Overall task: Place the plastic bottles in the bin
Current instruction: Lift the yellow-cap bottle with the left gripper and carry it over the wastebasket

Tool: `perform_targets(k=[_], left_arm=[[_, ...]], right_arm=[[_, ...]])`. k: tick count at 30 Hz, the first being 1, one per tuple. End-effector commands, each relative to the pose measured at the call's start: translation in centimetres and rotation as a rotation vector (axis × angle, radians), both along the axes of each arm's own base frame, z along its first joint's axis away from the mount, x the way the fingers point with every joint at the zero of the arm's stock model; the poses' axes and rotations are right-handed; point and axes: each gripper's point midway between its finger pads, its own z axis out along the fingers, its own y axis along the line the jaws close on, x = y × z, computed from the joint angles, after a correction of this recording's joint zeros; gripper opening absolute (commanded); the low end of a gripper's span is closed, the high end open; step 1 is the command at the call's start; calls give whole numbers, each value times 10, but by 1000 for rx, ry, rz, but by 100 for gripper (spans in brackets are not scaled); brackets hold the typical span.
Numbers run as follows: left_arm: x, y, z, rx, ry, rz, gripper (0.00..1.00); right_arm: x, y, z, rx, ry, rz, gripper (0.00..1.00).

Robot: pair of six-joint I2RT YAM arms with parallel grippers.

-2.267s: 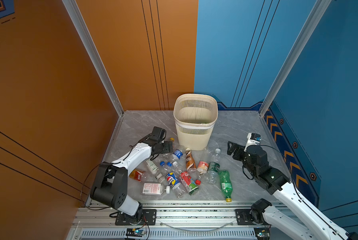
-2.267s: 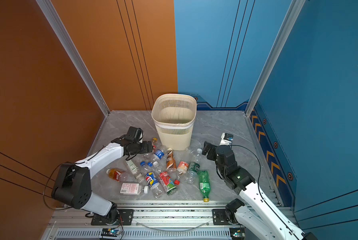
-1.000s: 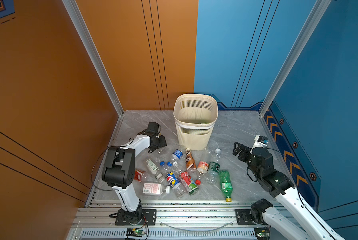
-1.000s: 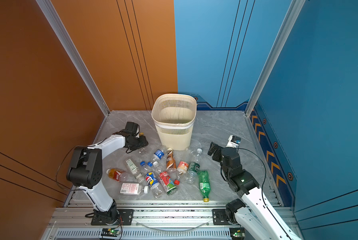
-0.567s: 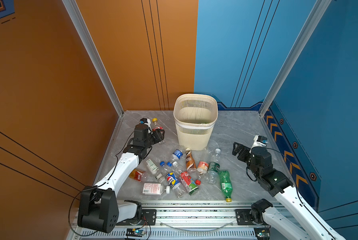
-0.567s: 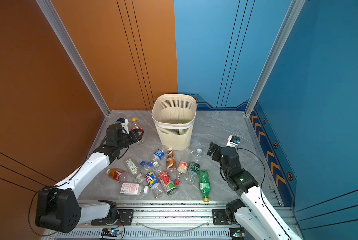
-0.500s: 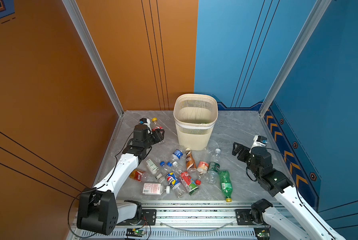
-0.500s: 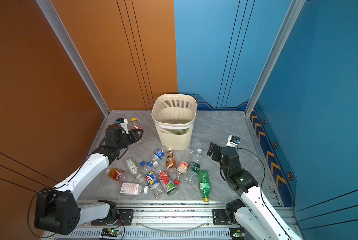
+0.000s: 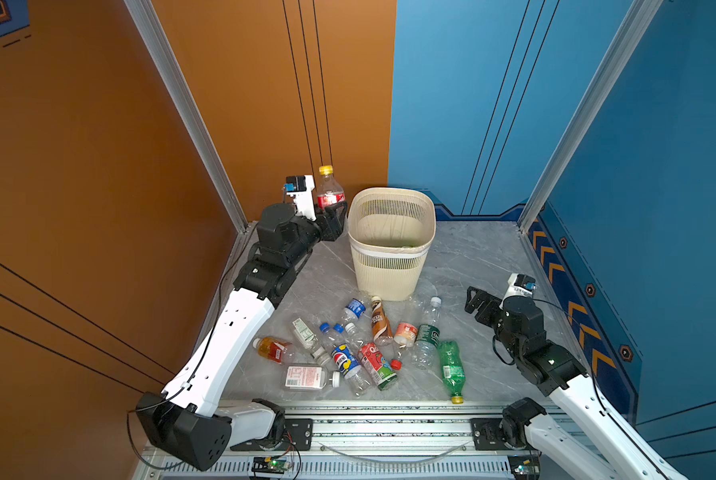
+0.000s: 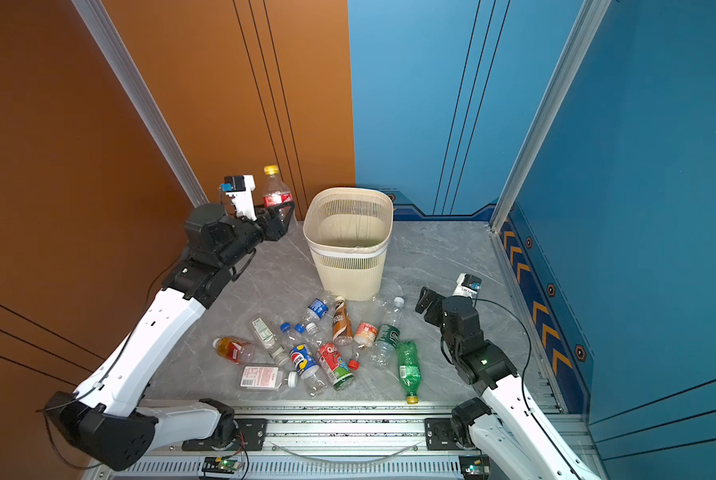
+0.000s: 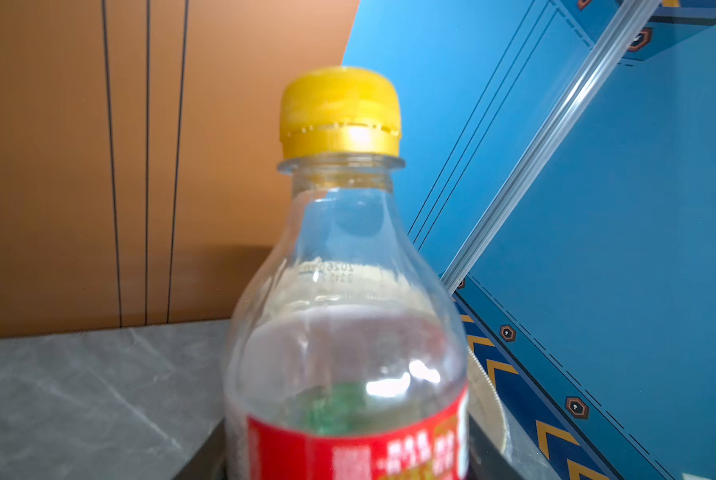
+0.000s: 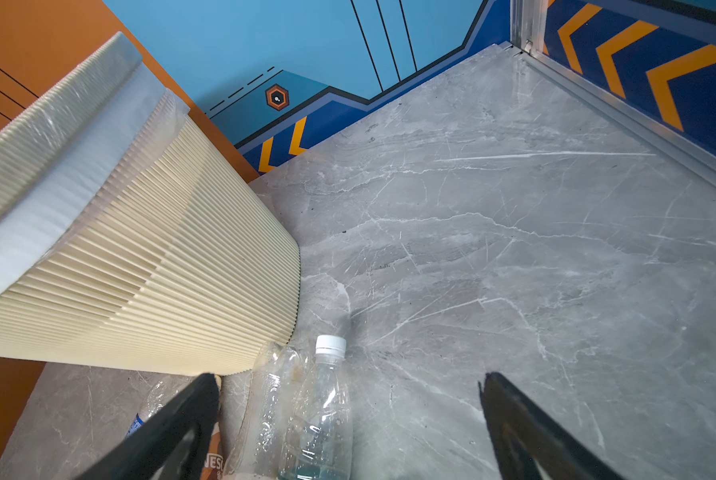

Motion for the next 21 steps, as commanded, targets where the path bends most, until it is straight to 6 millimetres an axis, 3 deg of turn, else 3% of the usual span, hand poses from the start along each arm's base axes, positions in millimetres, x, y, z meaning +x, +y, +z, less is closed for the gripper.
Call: perform_targets(k=[1, 6, 10, 18, 21], left_arm=[[28, -27, -22, 91, 41, -50, 47], [63, -61, -49, 193, 124, -101, 47], [84, -73, -75, 263, 195, -94, 47], [93, -74, -94, 287, 251, -82, 50], [91, -72, -94, 286, 254, -75, 62]], right_arm=[[-4, -4, -2, 10, 9, -13, 100], [-9, -10, 2, 4, -3, -29, 100], [-11, -13, 1, 5, -3, -38, 100], [-10, -15, 1, 9, 1, -41, 100], [-8, -14, 0, 10, 4, -40, 100]])
